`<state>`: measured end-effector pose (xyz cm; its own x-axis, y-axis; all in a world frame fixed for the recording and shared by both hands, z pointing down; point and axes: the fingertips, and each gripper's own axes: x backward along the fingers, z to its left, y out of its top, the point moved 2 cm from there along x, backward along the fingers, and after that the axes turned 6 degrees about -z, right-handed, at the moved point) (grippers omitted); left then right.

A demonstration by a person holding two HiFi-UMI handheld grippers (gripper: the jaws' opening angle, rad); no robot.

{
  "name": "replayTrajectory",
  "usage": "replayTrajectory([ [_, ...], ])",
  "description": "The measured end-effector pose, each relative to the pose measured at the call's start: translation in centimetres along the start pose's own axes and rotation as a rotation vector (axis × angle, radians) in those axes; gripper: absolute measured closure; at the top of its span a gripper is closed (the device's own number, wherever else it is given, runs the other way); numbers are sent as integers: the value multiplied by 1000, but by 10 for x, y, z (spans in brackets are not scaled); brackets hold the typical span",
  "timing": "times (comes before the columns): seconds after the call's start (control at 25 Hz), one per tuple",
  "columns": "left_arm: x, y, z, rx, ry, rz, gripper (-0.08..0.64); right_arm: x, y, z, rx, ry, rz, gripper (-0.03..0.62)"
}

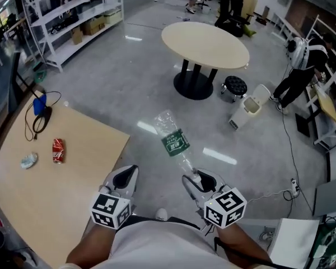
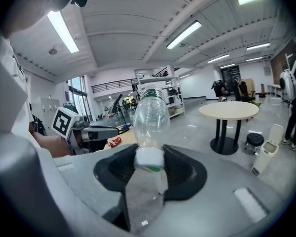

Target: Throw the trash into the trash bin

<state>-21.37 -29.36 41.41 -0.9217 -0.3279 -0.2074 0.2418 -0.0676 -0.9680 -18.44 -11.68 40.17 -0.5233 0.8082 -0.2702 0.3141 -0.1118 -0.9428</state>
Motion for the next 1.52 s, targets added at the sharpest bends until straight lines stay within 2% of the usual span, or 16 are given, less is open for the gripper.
replayTrajectory([
  [0.2, -38, 2, -42, -51, -134, 43, 554, 43, -10, -36, -58, -130, -27, 439],
  [0.48, -83, 11, -83, -84, -298, 83, 554, 85, -25, -65, -195, -304, -69, 439],
  [0.96, -155, 7, -125, -118, -492, 141, 554, 116, -40, -110, -300, -494, -113, 439],
  [1.32, -223, 24, -155, -137, -641, 155, 553, 118, -23, -157, -335, -604, -135, 439],
  [1.52, -268, 36, -152, -153, -693, 145, 554, 108, -12, -190, -345, -666, -140, 439],
])
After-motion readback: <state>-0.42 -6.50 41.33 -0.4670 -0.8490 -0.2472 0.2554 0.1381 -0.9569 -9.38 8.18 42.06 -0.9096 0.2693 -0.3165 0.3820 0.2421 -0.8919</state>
